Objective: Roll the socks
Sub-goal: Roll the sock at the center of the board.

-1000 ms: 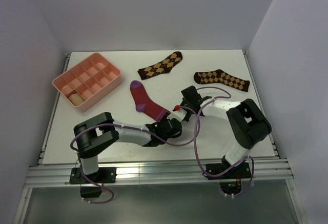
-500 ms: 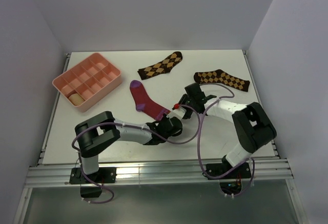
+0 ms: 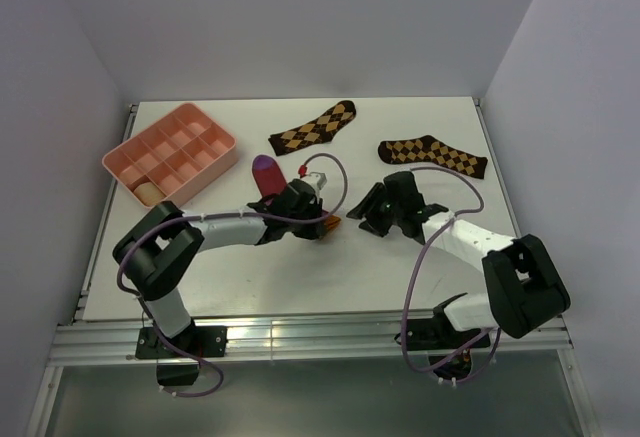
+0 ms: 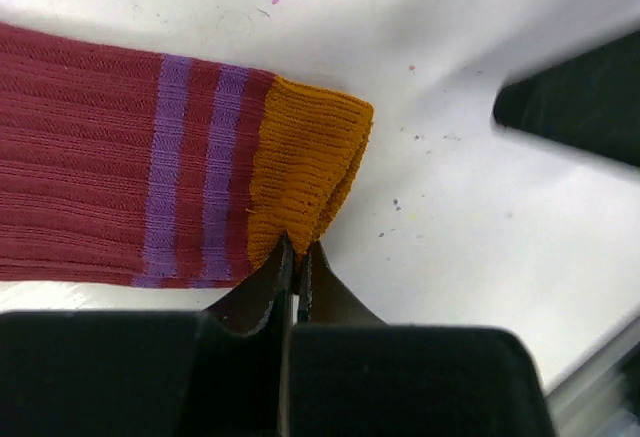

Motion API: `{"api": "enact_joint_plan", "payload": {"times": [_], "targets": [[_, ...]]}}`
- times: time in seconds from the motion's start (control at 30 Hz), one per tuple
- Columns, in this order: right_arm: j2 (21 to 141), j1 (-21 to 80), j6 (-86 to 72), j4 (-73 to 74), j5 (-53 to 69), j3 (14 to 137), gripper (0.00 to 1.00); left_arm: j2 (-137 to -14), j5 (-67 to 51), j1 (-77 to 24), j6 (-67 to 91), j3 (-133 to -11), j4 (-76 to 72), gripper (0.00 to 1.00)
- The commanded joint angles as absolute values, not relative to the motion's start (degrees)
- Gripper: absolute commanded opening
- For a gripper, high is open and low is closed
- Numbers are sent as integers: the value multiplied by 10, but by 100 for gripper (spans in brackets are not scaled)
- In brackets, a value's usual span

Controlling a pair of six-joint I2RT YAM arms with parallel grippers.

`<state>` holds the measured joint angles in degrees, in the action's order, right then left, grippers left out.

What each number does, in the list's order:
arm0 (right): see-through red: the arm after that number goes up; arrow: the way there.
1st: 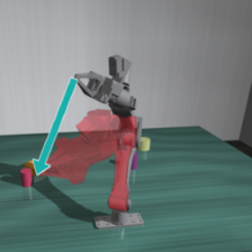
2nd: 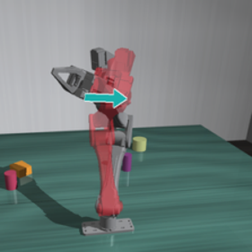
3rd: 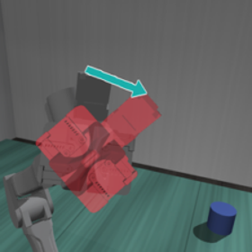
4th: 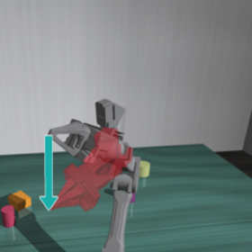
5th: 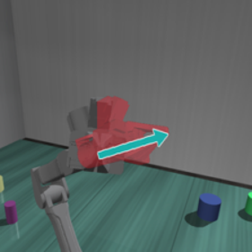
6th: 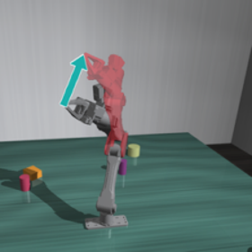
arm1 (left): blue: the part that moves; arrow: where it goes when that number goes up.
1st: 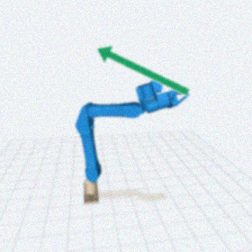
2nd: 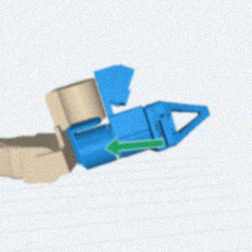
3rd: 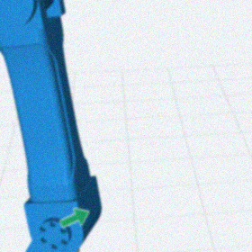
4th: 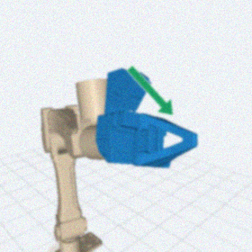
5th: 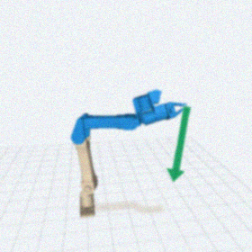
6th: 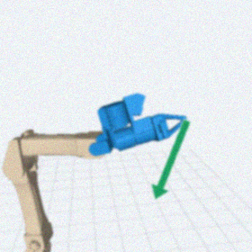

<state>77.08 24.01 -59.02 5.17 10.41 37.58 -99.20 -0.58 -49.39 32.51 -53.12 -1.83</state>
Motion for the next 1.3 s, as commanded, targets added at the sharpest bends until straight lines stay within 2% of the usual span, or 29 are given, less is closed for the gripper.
{"api": "enact_joint_plan", "payload": {"times": [0.0, 0.13, 0.53, 0.87, 1.27], "targets": [[748, 243, -598, -17, 110, 334, 56, -969, -125, -455, 406, -518, -46, 0], [755, 259, -603, -96, 115, 293, 55, -975, -206, -411, 481, -490, -102, 0], [863, 298, -592, -182, 130, 317, 44, -958, -251, -331, 641, -409, -200, 0], [939, 321, -590, -220, 143, 353, 42, -977, -276, -311, 688, -395, -233, 0], [975, 323, -595, -258, 149, 379, 42, -986, -284, -305, 699, -398, -223, 0]]}}
